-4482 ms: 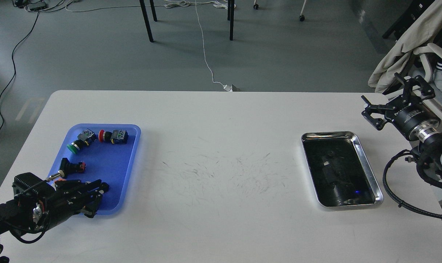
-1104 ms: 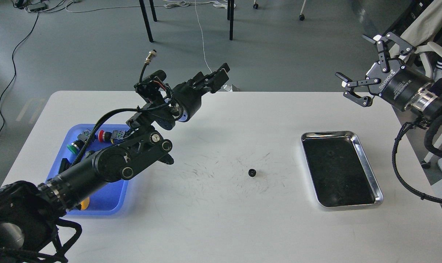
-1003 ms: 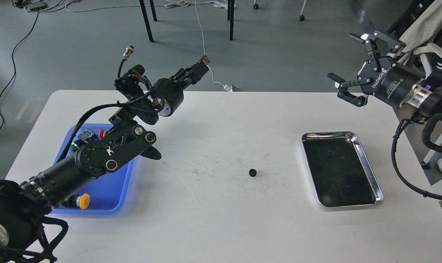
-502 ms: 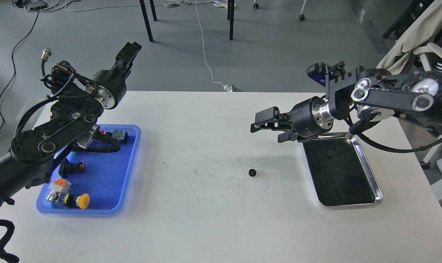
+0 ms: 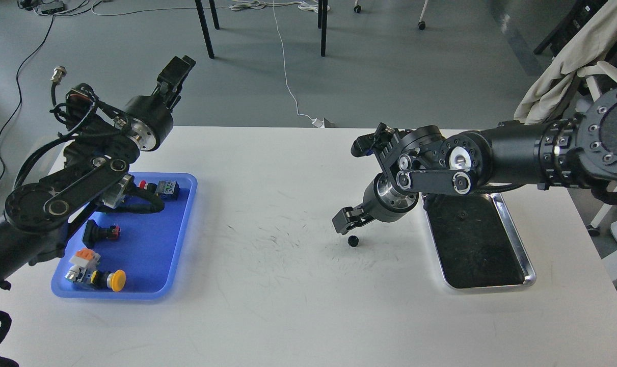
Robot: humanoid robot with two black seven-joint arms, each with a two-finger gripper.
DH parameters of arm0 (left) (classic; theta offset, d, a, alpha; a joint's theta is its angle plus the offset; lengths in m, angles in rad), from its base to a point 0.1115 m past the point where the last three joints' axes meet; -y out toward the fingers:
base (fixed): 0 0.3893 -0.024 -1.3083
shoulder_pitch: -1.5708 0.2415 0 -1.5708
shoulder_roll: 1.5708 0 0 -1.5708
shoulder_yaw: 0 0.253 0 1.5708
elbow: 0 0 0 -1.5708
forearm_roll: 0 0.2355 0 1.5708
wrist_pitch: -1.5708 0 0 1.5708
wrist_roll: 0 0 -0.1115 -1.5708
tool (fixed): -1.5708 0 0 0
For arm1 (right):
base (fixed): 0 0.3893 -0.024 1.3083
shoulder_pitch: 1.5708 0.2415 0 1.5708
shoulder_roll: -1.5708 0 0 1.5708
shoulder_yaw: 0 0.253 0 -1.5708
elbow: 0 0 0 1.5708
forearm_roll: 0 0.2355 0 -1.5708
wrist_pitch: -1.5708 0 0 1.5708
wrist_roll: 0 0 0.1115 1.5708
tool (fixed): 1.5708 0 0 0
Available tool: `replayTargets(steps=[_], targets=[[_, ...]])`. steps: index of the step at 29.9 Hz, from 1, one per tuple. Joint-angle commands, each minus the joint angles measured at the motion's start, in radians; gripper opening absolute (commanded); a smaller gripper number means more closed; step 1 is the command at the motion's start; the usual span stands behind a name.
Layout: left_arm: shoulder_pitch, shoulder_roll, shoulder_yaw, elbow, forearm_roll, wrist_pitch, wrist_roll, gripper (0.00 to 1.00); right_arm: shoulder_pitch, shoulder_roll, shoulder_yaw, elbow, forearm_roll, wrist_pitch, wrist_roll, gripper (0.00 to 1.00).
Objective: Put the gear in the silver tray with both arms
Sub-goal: 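Lower the right gripper onto the second gear and grasp it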
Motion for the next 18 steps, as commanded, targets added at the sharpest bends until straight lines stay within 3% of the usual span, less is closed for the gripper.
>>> replayTargets(steps=[1, 12, 18], targets=[[0.0, 0.002, -0.006, -0.004, 0.0, 0.0, -0.005, 0.98, -0.019, 0.003, -0.002, -0.013, 0.007, 0.0, 0.002, 0.93], [0.0, 0.002, -0.006, -0.006, 0.003, 0.008, -0.011, 0.98, -0.074, 0.003, -0.002, -0.055, 0.029, 0.0, 0.0, 0.89], [0.0, 0.004, -0.007, -0.006, 0.003, 0.011, -0.023, 0.98, -0.085, 0.003, -0.003, -0.086, 0.029, 0.0, 0.0, 0.82]])
